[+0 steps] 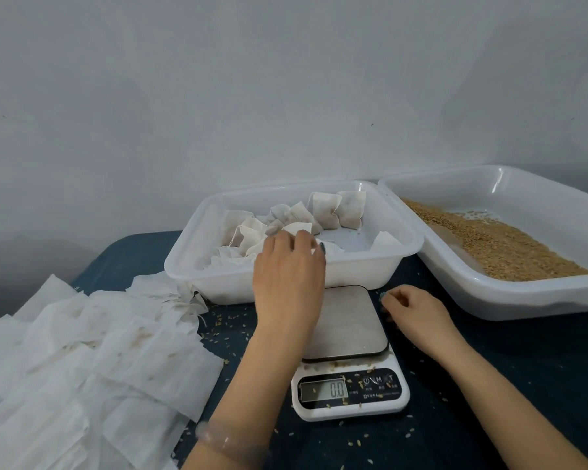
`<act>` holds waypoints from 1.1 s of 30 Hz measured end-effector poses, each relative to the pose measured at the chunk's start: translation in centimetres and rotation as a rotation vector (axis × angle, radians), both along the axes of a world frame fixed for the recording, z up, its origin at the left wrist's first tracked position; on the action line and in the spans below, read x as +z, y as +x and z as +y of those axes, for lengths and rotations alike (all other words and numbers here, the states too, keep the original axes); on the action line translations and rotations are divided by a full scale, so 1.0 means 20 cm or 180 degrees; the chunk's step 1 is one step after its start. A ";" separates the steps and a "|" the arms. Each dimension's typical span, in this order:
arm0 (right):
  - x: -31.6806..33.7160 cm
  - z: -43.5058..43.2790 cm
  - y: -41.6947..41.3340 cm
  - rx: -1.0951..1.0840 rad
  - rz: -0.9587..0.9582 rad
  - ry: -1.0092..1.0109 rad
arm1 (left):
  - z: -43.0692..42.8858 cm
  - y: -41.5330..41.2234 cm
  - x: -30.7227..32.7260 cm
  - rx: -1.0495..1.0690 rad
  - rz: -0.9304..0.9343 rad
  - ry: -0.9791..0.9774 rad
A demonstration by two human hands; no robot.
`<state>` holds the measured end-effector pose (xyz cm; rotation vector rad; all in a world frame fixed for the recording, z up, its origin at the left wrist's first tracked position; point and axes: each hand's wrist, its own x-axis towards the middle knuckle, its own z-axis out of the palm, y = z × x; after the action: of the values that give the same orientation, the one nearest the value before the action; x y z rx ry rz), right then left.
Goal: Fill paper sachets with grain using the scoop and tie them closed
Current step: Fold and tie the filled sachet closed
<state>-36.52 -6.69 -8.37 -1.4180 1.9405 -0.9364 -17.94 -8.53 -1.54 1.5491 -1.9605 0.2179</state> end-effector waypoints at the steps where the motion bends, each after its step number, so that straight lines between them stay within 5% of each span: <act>1: 0.00 0.00 0.00 0.0034 0.0164 0.0032 | 0.03 0.03 0.00 0.0067 0.0066 0.0039; 7: 0.03 0.04 0.03 0.0191 0.0430 0.0003 | 0.09 0.19 -0.13 0.0573 -0.1095 0.1751; 16: 0.07 0.04 0.02 0.0365 -0.0079 0.0415 | 0.02 0.23 -0.20 -0.0049 -0.0087 0.2740; 21: 0.09 0.06 0.03 0.0476 -0.0022 0.0490 | 0.06 0.25 -0.17 -0.0167 0.0299 0.2807; 24: 0.10 0.05 0.03 0.0508 -0.0108 0.0557 | 0.09 0.27 -0.13 -0.0261 0.1123 0.2568; 27: 0.09 0.05 0.04 0.0574 -0.0659 0.0664 | 0.13 0.25 -0.08 -0.0531 0.1876 0.2135; 33: 0.09 0.06 0.08 0.0680 -0.1355 0.0910 | 0.19 0.16 0.00 -0.0874 0.2183 0.1840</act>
<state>-34.98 -5.46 -6.59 -1.1261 1.5046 -0.7524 -14.75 -4.82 -1.56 1.3831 -1.6938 -0.9450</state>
